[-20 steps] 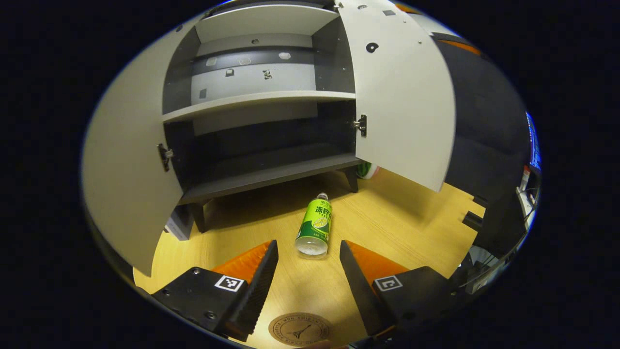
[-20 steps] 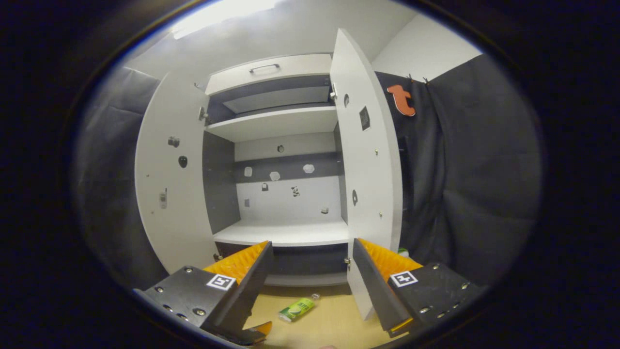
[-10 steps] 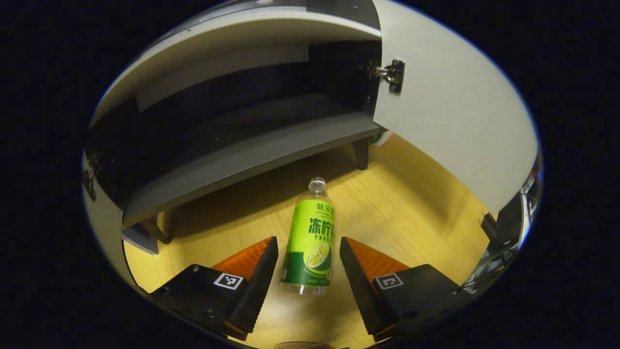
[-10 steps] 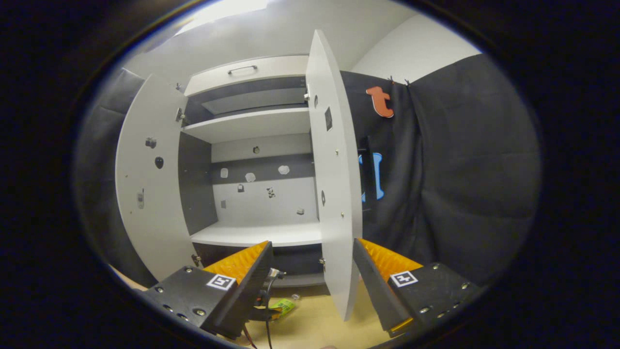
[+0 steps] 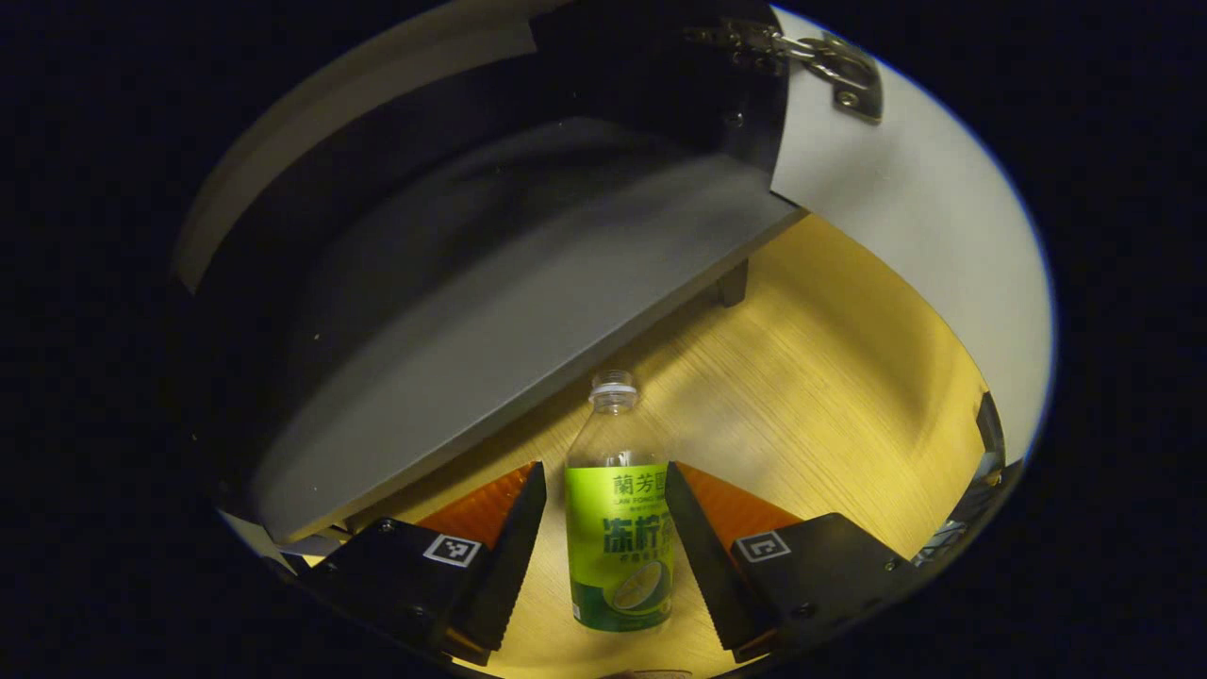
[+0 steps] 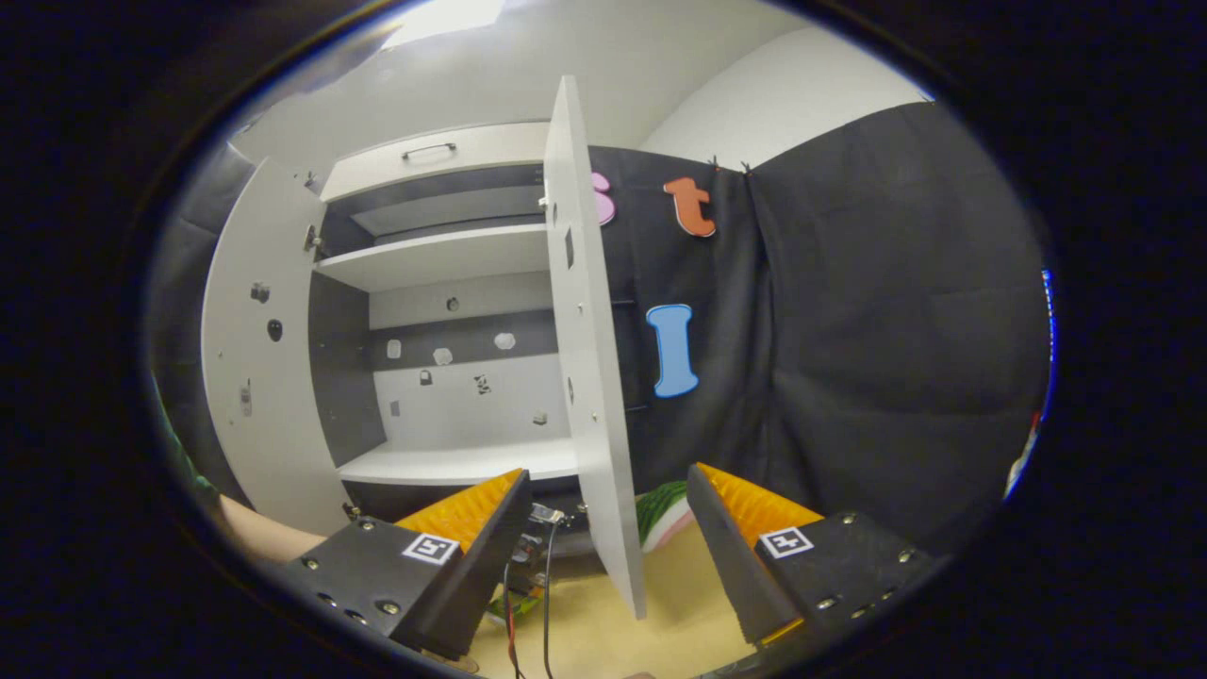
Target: Grasp the bottle in the cabinet with the left hand and place it on the coaster, then close the right door with the right hand and the left door with the left hand.
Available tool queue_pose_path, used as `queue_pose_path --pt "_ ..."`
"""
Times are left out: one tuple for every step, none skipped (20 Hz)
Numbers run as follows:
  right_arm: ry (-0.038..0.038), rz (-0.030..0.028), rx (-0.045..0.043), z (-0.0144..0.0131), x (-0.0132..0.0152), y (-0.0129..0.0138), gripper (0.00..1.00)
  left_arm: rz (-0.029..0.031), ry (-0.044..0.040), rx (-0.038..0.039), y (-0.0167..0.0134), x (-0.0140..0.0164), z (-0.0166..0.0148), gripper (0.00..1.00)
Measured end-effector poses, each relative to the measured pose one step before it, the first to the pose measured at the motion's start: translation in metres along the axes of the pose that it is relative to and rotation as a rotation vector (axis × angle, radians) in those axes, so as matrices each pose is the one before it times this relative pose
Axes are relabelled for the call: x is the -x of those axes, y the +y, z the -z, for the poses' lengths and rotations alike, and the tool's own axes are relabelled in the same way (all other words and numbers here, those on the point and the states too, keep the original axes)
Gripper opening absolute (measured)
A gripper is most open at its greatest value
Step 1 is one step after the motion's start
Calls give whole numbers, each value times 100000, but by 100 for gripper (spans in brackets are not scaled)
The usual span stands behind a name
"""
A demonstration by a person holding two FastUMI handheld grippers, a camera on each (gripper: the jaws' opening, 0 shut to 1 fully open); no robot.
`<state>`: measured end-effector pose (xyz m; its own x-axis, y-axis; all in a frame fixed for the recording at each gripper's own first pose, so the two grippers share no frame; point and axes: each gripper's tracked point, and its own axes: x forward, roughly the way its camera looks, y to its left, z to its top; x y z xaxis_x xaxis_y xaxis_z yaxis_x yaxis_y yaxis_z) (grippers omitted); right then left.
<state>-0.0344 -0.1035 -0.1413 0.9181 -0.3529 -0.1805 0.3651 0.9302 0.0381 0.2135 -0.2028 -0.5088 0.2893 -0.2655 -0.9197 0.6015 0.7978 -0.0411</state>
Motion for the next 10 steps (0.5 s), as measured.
queue_pose_path --pt "-646 1062 -566 -24 451 -409 100 692 3750 1119 0 -222 206 83" --pt "-552 1005 -483 -112 388 -386 100 -883 3807 305 400 -96 291 83" --pt "-289 1093 -470 81 434 -501 100 -56 2986 -511 -10 -334 0 81" --pt "-78 999 -408 -26 442 -477 100 -294 2302 -928 22 -8 0 79" --pt "-99 1002 -270 103 400 -488 100 -1301 3403 -1176 -33 166 406 80" --pt "-142 1108 -310 -40 363 -602 100 -97 469 -1301 -464 61 -66 81" --pt "-367 1010 -548 -143 475 -615 100 568 2091 -617 -374 36 216 80" --pt "-478 632 -846 -206 426 -527 100 -152 1019 -1385 420 -408 385 79" --pt "-445 431 -1006 -90 476 -499 100 -527 -1488 -1681 256 -290 -221 79" --pt "-16 132 -1034 -68 370 -429 100 -422 -1788 -1877 -151 178 -295 79"
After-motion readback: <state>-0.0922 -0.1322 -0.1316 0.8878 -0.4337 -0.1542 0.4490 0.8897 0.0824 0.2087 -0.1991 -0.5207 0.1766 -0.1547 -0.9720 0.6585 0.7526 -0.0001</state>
